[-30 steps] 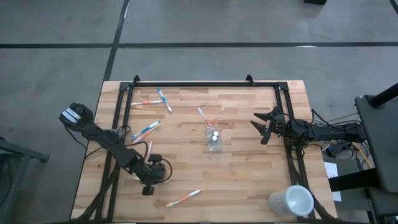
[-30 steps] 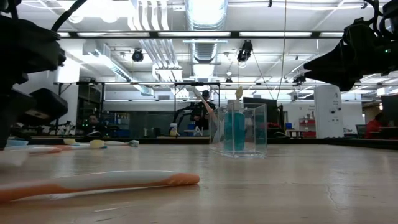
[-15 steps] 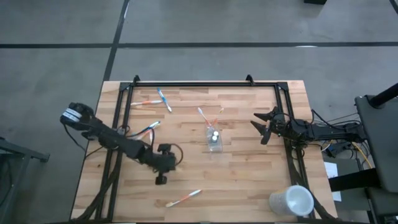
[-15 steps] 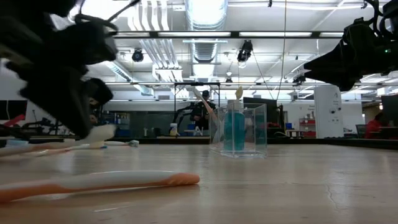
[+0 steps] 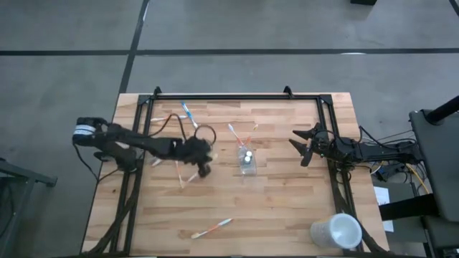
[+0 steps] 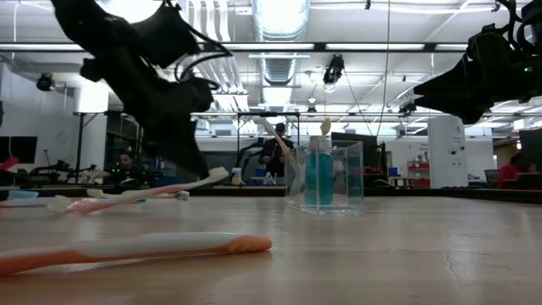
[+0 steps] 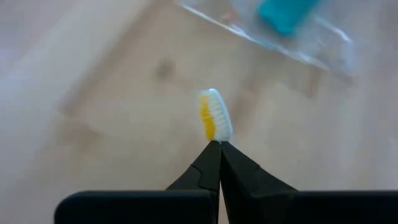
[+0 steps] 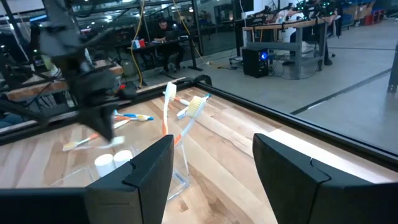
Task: Pick & Place toothbrushing station
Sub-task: Put the orange toothbrush into the transparent organizer
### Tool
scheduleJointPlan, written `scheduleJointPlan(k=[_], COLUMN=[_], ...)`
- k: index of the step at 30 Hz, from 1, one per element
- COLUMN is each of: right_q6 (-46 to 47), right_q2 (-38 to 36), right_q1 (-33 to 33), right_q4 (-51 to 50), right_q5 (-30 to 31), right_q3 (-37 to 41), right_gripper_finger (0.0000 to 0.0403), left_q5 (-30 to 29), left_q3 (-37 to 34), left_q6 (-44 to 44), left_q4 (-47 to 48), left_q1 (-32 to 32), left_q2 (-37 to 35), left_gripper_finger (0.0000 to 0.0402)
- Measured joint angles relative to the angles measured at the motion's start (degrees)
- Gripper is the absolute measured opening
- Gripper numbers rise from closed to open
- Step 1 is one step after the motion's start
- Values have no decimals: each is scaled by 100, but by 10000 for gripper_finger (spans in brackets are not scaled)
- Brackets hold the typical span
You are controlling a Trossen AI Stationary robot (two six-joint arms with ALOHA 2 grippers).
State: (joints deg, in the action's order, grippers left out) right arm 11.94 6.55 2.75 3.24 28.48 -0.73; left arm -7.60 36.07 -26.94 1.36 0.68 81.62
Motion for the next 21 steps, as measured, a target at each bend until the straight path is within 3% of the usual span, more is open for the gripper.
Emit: scheduleJointPlan(k=[9,21], right_q6=[0,-2], right_q2=[0,0], right_q1=[1,1], right_q4=[1,1], right_q5=[-1,1], right_q3=[0,0], right_gripper_finger=[215,215], left_q5=[308,404], left_q3=[-23,-394], left_q6=[-657,-2097], left_q4=[-54,-3], left_q1=[874,940], left_q2=[0,2], left_gripper_finger=[8,6])
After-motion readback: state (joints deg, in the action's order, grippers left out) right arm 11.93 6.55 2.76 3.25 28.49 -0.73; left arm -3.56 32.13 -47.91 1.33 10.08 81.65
